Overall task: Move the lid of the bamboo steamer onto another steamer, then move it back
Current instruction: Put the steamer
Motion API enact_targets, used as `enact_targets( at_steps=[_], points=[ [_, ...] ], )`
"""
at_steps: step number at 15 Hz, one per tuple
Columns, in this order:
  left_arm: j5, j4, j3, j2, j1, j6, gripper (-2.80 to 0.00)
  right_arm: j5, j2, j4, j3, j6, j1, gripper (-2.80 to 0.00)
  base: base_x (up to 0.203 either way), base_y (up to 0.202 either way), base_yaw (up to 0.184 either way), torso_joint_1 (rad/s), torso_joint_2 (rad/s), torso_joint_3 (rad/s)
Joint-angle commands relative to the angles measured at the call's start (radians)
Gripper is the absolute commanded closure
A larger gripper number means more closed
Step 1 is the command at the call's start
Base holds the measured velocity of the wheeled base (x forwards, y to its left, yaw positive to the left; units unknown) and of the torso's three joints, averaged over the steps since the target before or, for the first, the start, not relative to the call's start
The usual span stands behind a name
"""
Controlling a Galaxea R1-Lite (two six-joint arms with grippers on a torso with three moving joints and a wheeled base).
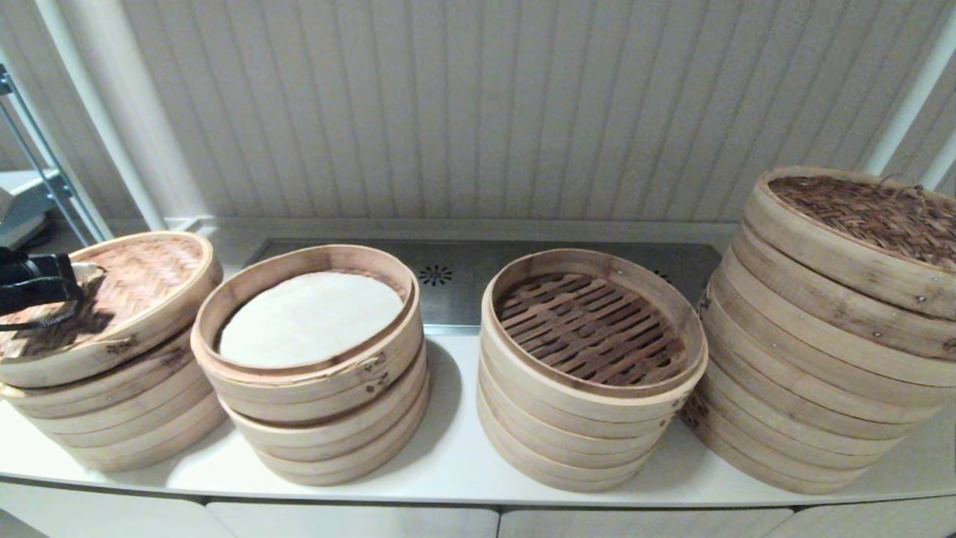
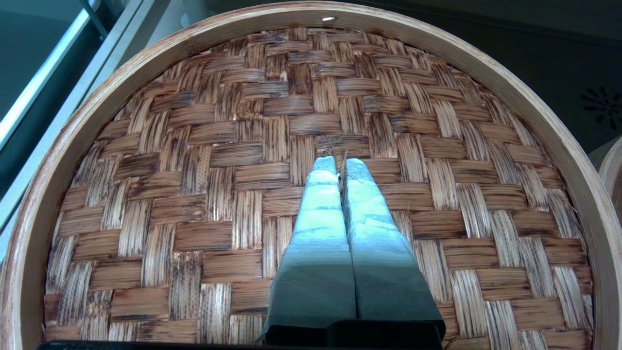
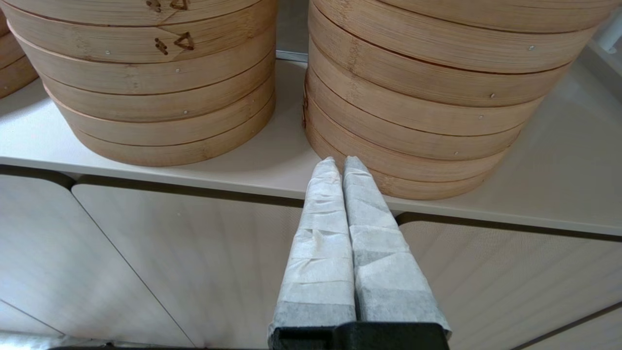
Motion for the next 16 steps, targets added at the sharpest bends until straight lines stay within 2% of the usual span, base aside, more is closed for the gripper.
enact_targets(
  at_steps=[1,16],
  points=[
    [-0.002,-0.005,-0.002,-0.002,0.004,0.0,0.0,0.0,-0.003,0.001,0.0,-0.001,0.0,0.0,0.0,0.0,0.0,0.0,0.0,0.0],
    [0.004,-0.015,0.014,0.01,0.022,0.03,0.0,0.0,-0.002,0.001,0.0,0.0,0.0,0.0,0.0,0.0,0.0,0.0,0.0,0.0]
  ],
)
